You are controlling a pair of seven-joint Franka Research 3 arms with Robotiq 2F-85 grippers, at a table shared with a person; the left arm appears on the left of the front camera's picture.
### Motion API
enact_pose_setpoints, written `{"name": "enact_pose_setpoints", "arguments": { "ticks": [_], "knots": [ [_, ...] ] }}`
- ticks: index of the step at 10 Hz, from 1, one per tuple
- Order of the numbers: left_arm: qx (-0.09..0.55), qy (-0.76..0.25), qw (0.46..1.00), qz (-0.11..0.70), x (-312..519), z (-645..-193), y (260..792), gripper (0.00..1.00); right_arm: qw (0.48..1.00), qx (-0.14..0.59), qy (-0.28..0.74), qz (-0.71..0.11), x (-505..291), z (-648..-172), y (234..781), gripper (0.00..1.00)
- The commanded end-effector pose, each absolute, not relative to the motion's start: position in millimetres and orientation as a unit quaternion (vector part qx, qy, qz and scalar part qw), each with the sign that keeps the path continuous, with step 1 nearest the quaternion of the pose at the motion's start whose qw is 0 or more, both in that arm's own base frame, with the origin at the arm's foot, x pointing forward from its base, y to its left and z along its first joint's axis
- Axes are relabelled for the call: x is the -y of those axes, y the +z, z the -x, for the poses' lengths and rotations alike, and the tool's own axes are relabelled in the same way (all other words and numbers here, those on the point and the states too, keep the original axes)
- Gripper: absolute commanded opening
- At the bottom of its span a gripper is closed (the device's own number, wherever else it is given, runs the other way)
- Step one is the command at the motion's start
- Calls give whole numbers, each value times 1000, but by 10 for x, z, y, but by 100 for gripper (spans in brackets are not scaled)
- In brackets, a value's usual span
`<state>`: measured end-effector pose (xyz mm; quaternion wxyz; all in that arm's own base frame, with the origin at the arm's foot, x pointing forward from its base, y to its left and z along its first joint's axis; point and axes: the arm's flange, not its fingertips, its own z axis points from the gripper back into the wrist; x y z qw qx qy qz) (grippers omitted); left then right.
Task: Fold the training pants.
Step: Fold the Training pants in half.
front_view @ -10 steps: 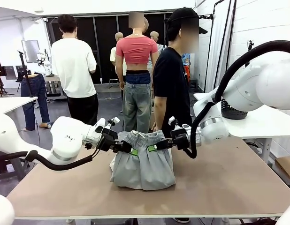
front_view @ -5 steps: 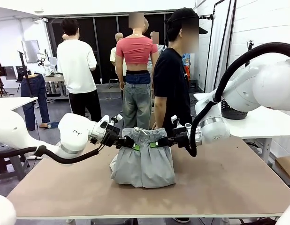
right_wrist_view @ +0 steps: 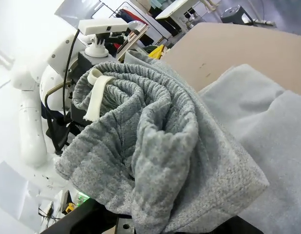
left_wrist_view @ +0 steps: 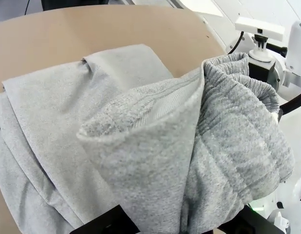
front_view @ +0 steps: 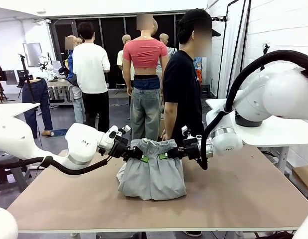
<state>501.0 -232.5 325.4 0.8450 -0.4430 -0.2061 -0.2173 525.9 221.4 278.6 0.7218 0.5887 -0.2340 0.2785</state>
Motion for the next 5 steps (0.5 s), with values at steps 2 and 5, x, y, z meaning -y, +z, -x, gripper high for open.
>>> {"name": "enact_pose_setpoints", "arguments": {
  "ticks": [2, 5],
  "knots": [
    [207, -190, 867, 411, 2206, -5237, 3113, 0, 749, 237, 229, -575, -1962, -5491, 2639, 0],
    [204, -213, 848, 440, 2344, -5076, 3190, 0, 731, 223, 259, -590, -2196, -5370, 2641, 0]
  ]
}}
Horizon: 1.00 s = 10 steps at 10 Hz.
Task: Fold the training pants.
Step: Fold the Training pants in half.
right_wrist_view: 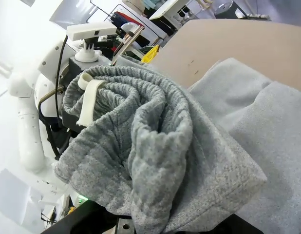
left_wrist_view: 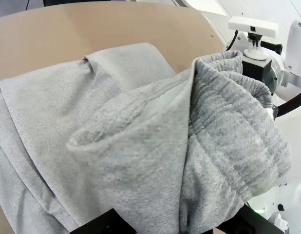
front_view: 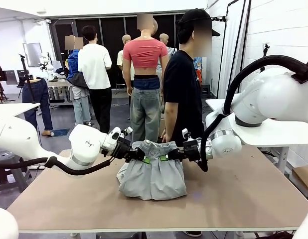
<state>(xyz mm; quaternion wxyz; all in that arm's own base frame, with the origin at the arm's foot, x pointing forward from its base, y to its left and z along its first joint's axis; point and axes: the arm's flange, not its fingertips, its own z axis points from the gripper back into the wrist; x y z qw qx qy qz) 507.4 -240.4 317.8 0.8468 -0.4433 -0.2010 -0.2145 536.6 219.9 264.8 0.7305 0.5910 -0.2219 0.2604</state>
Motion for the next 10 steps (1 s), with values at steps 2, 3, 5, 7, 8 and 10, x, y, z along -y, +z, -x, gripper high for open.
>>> {"name": "enact_pose_setpoints", "arguments": {
  "ticks": [2, 3, 5, 7, 8, 10],
  "knots": [
    [215, -211, 846, 441, 2357, -5091, 3193, 0, 736, 231, 252, -585, -2172, -5397, 2655, 0],
    [221, -210, 843, 444, 2351, -5161, 3214, 0, 737, 235, 244, -585, -2157, -5467, 2633, 0],
    [221, -206, 848, 435, 2396, -5298, 3229, 0, 741, 242, 233, -582, -2126, -5558, 2626, 0],
    [215, -197, 853, 433, 2391, -5404, 3207, 0, 748, 244, 222, -576, -2114, -5643, 2595, 0],
    [210, -188, 857, 432, 2383, -5469, 3157, 0, 751, 242, 217, -574, -2102, -5682, 2584, 0],
    [206, -175, 861, 430, 2335, -5576, 3062, 0, 756, 239, 210, -573, -2090, -5733, 2548, 0]
  ]
}}
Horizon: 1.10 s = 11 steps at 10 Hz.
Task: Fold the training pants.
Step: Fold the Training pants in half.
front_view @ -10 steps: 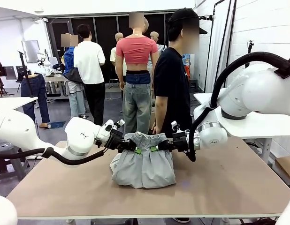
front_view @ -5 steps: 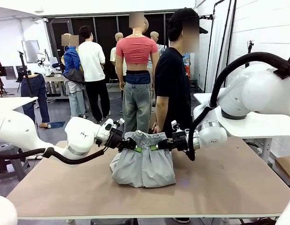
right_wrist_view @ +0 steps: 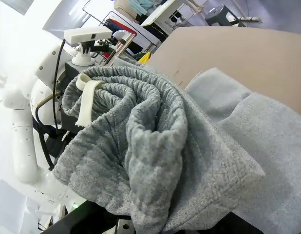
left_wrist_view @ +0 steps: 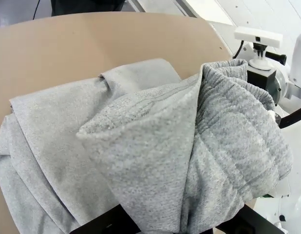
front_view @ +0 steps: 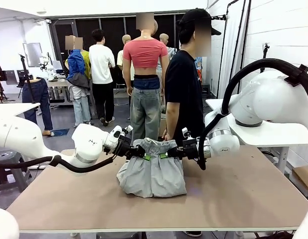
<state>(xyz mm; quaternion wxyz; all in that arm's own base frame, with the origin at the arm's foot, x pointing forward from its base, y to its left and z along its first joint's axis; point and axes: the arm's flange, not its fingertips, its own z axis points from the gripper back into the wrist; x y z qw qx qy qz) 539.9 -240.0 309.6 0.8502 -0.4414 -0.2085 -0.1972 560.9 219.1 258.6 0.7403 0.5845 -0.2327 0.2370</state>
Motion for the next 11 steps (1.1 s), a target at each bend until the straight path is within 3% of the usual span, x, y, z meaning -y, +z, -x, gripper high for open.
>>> {"name": "enact_pose_setpoints", "arguments": {
  "ticks": [1, 11],
  "knots": [
    [199, -172, 863, 432, 2341, -5584, 3017, 0, 759, 237, 205, -571, -2070, -5729, 2529, 0],
    [155, -109, 891, 413, 2197, -5734, 2718, 2, 794, 211, 153, -550, -2019, -5888, 2328, 3]
  ]
}}
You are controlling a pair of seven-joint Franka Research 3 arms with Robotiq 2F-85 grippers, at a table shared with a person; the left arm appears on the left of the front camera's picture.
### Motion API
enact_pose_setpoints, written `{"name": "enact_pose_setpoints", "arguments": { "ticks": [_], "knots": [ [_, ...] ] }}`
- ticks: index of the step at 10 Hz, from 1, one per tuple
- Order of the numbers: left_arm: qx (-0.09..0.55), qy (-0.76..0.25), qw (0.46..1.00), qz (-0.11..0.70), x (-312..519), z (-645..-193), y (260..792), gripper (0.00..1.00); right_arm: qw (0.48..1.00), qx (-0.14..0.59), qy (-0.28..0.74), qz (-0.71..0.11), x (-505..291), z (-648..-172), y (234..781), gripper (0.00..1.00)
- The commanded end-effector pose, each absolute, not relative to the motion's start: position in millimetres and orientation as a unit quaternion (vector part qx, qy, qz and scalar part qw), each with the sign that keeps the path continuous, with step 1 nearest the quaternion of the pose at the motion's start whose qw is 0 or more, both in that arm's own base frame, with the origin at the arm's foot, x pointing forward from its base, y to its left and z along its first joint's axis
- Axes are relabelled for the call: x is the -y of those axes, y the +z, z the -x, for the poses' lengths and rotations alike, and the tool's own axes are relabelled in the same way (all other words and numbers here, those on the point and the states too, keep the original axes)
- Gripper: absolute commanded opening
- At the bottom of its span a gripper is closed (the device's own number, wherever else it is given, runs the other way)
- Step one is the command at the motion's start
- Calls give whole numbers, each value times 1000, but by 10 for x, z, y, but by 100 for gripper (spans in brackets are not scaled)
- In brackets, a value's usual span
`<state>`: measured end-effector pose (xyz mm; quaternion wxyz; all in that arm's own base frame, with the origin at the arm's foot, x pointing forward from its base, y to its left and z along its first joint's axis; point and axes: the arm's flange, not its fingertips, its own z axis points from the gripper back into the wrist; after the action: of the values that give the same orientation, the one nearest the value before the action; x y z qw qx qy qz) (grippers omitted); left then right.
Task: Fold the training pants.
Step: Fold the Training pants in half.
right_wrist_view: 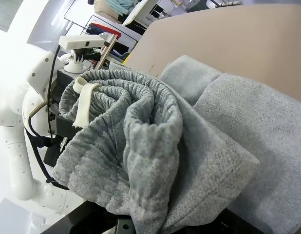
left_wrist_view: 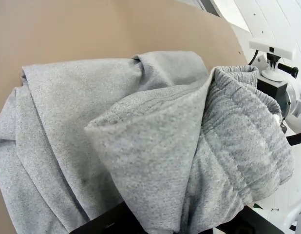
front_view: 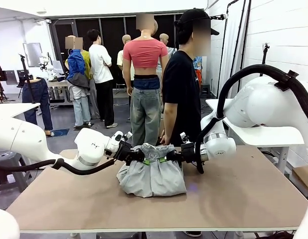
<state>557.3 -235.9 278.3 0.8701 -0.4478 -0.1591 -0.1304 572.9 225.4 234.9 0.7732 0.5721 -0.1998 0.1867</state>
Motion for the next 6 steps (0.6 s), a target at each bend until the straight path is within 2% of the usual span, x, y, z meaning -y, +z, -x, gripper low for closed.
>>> {"name": "enact_pose_setpoints", "arguments": {
  "ticks": [1, 5, 6],
  "knots": [
    [156, -103, 891, 414, 2178, -5735, 2705, 20, 795, 210, 148, -550, -1998, -5880, 2341, 22],
    [164, -89, 890, 416, 2075, -5708, 2750, 100, 802, 208, 134, -543, -1888, -5861, 2410, 100],
    [165, -83, 891, 416, 2015, -5684, 2785, 100, 805, 210, 131, -539, -1821, -5854, 2448, 100]
  ]
}}
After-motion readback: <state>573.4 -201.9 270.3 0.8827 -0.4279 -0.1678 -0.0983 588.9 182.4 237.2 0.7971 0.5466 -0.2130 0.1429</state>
